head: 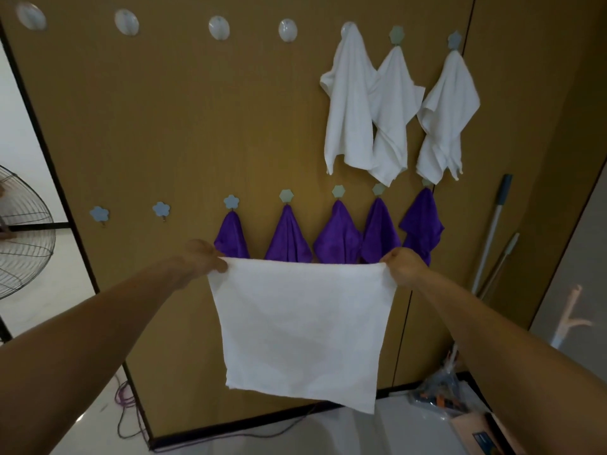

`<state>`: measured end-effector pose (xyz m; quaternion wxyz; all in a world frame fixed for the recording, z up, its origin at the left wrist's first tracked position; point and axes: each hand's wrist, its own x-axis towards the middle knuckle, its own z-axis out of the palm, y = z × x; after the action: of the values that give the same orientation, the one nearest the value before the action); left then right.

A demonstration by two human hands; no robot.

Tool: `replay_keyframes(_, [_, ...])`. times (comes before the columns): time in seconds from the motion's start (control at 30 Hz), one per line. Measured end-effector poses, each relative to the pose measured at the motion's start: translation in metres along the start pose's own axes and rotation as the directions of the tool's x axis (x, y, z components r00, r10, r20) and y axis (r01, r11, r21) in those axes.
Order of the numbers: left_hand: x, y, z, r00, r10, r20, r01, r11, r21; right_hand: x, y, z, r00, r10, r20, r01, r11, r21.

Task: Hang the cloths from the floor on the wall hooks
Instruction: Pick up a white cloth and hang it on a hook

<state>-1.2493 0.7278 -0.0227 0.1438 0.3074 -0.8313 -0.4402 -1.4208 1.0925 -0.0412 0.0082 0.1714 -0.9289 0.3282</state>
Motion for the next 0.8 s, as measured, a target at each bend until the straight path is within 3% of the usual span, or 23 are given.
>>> replay_keyframes(0.27, [0.002,-0.005,-0.011,0.992,0.123,-0.033,-0.122,0.991,0.048,-0.013,-0.012,-0.015,0.992,-0.121,0.039,0.105,0.952,0.286])
replay_keyframes(0.37, [0.000,-0.002,-0.010,0.975,0.178,-0.136,-0.161,0.978,0.131,-0.015,-0.014,-0.018,0.989,-0.144,0.028,0.117,0.888,0.445])
replay_keyframes(0.47, [-0.003,0.006,-0.009,0.942,0.236,-0.237,-0.194,0.963,0.187,-0.017,-0.017,-0.022,0.991,-0.122,0.048,0.083,0.868,0.490])
replay_keyframes(0.6, [-0.003,0.014,-0.011,0.903,0.278,-0.328,-0.242,0.959,0.145,-0.016,-0.017,-0.030,0.986,-0.157,0.048,0.097,0.796,0.598])
replay_keyframes(0.73, [-0.005,0.018,-0.011,0.886,0.314,-0.341,-0.291,0.949,0.117,-0.011,-0.017,-0.039,0.973,-0.194,0.128,0.094,0.833,0.545])
replay_keyframes(0.8, [-0.008,0.020,-0.010,0.882,0.340,-0.326,-0.314,0.940,0.130,-0.007,-0.017,-0.040,0.978,-0.187,0.095,0.120,0.871,0.477])
